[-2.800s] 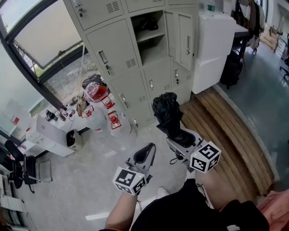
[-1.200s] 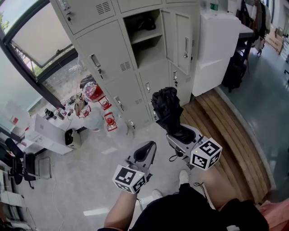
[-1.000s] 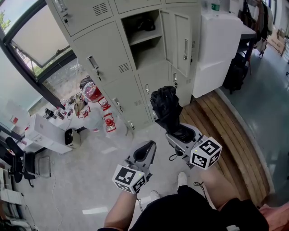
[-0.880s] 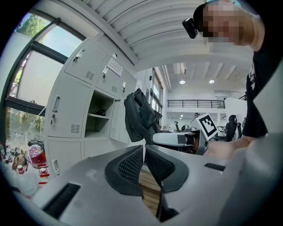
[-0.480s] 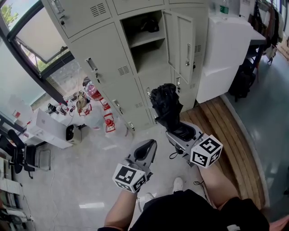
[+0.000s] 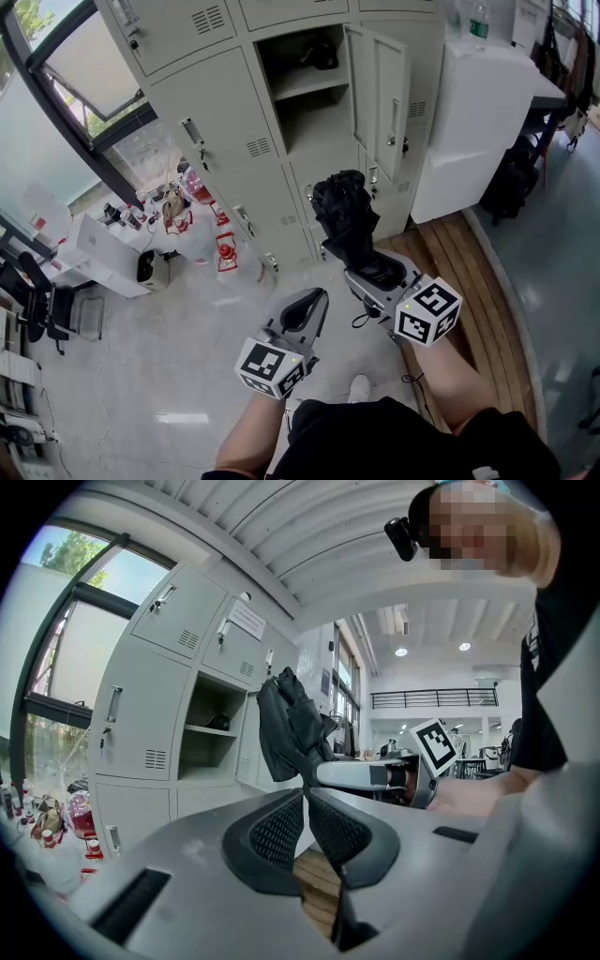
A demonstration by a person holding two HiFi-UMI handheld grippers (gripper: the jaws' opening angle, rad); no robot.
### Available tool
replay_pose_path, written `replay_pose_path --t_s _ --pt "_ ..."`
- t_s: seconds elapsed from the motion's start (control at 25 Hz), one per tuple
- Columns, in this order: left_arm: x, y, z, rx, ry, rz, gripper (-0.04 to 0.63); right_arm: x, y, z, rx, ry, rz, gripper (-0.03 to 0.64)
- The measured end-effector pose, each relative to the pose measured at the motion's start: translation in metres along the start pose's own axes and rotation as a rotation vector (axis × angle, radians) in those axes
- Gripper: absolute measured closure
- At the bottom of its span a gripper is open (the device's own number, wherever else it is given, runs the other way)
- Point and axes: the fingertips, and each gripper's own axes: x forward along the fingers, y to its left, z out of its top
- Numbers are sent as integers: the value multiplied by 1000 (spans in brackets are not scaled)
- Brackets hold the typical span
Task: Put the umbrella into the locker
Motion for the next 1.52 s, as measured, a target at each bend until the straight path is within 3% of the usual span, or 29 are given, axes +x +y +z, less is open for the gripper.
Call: replay_pose_path --t_s 0.6,1.52 --pt "18 18 0 -4 1 -46 569 26 -16 7 -18 8 -32 324" --pt "59 126 10 -20 24 -180 569 130 -68 9 19 24 -170 324"
